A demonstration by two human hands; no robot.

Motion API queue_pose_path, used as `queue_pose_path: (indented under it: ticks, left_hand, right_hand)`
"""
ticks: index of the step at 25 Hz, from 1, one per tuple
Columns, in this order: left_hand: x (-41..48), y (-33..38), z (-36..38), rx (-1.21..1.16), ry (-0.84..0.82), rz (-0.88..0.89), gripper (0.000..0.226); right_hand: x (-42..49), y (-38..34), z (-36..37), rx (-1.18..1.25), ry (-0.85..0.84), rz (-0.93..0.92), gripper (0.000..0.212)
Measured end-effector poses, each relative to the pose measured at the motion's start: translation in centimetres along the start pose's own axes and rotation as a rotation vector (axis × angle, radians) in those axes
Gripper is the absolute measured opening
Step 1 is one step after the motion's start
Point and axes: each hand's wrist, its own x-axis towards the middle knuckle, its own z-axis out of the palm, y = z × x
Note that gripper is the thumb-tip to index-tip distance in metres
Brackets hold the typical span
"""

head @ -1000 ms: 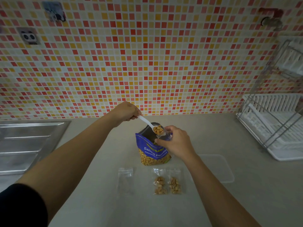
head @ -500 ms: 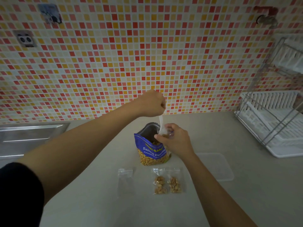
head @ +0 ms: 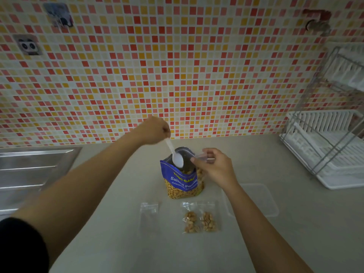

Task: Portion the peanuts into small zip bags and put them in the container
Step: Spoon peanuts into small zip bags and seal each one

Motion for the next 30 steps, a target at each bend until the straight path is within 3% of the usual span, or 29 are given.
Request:
queue_pose_path:
  ticks: [3, 7, 9, 11, 13, 18, 22, 26, 30]
  left_hand:
    - [-0.6, 0.3, 4.8, -0.023, -0.137, 0.066, 0.023]
    - [-0.6, -0.1, 7.2, -0.073, -0.1, 0.003, 0.029]
    - [-1.4, -0.2, 7.2, -0.112, 0.028, -0.032, 0.041]
    - [-3.2, 0.4, 7.0, -0.294, 0.286, -0.067, 0.032]
    - [-5.3, 1.5, 7.4, -0.476, 0.402, -0.039, 0.023]
    - [-8.0, 5.1, 9.4, -0.863, 0.216, -0.024, 0.052]
    - [-8.4, 6.4, 9.8, -1.068, 0.26, -0.095, 0.032]
    - [-11.2, 5.1, 11.5, -1.378, 0.144, -0.216, 0.021]
    - [-14.9, 3.8, 14.3, -1.378, 0.07, -0.328, 0.01]
  right_hand:
    - [0.0, -0.1, -0.5, 0.012, 0.019, 0.013, 0.055]
    - [0.1, -0.2, -1.0, 0.036, 0.057, 0.052, 0.055]
    - [0.2, -0.5, -1.3, 0.079, 0.068, 0.06, 0.054]
    - [0.2, -1.1, -1.6, 0.131, 0.075, 0.051, 0.053]
    - [0.4, -1.8, -1.8, 0.191, 0.077, 0.035, 0.054]
    - [0.2, -3.3, -1.6, 0.255, 0.041, 0.029, 0.061]
    - [-0.8, -3.6, -1.9, 0.26, -0.068, -0.002, 0.051]
    - [-1.8, -1.9, -2.3, 0.273, -0.28, -0.072, 0.009]
    - [-3.0, 1.7, -0.3, 0.192, -0.422, 0.009, 0.003]
